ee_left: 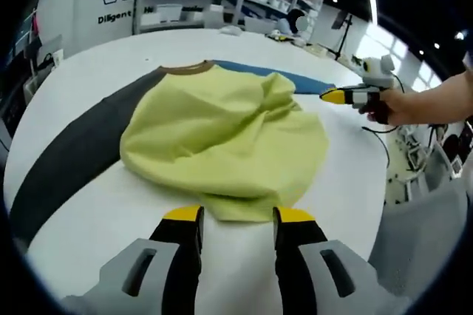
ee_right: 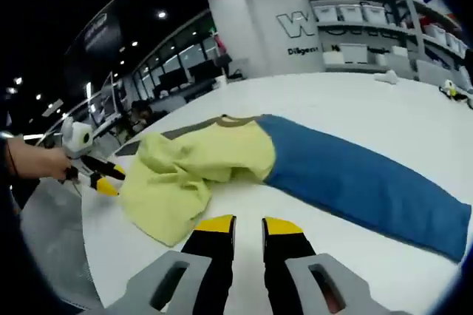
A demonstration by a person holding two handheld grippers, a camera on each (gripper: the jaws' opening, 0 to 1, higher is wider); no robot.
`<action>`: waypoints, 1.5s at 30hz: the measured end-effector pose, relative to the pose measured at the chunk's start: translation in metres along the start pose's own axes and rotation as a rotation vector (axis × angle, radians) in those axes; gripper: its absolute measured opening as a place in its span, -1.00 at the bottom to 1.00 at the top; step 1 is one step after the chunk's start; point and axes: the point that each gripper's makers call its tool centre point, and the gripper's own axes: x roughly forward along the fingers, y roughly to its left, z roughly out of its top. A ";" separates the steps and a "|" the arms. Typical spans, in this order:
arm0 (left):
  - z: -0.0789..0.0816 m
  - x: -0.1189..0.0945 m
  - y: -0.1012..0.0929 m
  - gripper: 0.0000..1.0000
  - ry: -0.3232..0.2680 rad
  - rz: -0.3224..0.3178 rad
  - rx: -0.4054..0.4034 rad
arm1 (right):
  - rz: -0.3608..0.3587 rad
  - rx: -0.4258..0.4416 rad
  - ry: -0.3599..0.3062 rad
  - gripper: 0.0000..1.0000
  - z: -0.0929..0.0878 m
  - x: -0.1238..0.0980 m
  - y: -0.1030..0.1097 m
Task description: Fold the garment on the visible template until the final outline fits inside the template.
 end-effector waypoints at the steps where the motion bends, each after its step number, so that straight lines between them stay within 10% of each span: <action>1: 0.000 0.001 -0.001 -0.34 0.001 -0.001 0.005 | 0.035 -0.029 0.014 -0.82 -0.002 0.006 0.012; 6: 0.001 0.003 0.002 -0.51 0.006 0.029 0.034 | 0.164 -0.009 0.029 -0.62 -0.004 0.020 0.048; 13: -0.001 0.005 0.000 -0.94 0.014 0.028 0.046 | 0.152 -0.080 0.101 -0.62 -0.016 0.030 0.050; 20: 0.003 -0.006 -0.005 -0.96 -0.007 0.020 0.026 | 0.188 -0.094 0.113 -1.00 -0.016 0.027 0.059; 45: 0.022 -0.082 -0.041 -0.96 -0.100 -0.005 0.001 | 0.253 -0.240 0.087 -1.00 0.011 -0.046 0.119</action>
